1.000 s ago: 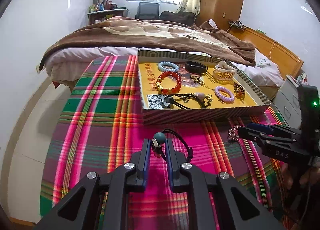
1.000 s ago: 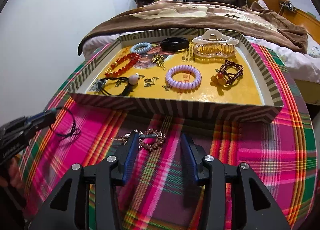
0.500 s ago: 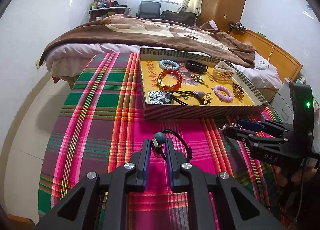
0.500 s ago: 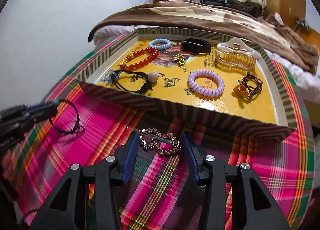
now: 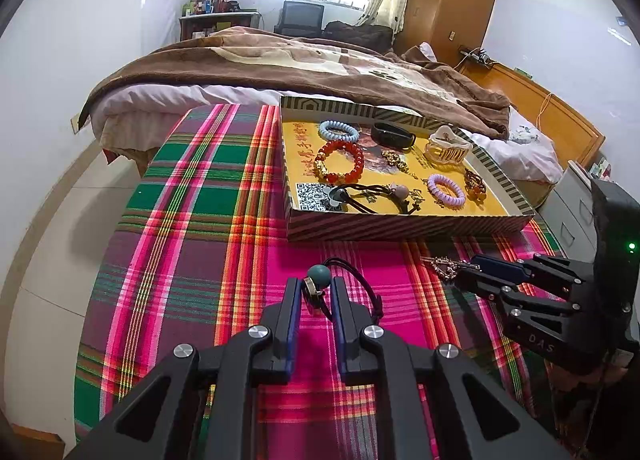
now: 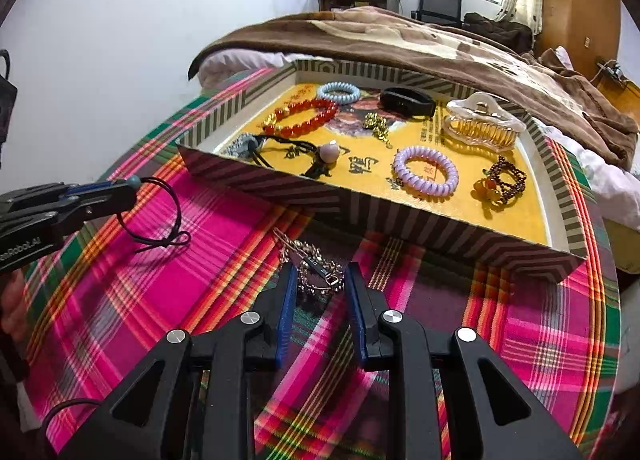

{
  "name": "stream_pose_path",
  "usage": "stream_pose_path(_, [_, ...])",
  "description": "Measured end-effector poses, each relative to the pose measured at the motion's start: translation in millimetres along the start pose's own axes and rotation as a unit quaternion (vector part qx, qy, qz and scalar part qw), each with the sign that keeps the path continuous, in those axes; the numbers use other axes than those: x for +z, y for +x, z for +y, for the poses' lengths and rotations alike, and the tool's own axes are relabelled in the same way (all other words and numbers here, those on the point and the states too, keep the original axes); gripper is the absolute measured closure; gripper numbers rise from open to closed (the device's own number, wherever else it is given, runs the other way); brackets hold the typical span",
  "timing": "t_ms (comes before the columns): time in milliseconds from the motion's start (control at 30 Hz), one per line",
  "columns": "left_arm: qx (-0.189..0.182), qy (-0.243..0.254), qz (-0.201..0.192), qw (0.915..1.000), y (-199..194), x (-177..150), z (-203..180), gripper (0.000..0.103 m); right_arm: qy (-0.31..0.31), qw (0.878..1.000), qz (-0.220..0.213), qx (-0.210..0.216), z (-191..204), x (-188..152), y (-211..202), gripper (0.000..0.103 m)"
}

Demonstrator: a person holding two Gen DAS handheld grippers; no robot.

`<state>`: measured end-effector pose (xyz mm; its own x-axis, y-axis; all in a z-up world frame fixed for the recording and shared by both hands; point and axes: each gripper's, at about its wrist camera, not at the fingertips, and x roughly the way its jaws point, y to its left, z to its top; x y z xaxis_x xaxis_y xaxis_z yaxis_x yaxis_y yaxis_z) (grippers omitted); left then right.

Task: Organize jewelry
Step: 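Carry the teal-bead cord with the left tool while the right tool carries the silver chain over the lid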

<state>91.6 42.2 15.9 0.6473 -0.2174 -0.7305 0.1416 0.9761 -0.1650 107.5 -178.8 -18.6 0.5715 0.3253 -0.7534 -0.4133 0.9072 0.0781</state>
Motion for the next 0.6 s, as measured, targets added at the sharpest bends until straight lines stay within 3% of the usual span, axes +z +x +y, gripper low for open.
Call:
stream_pose_path(233, [-0.002,0.007,-0.005,1.0,-3.3,3.1,-7.2,0.088,0.011,1.0,-0.011,0.003,-3.1,-5.1,-10.8,0.078])
stream_pose_path(600, [0.003,0.026,-0.028,0.9993,-18.1,14.7,-18.2,0.088,0.037,0.997,-0.066,0.019,-12.6,-2.4,-45.8,0.079])
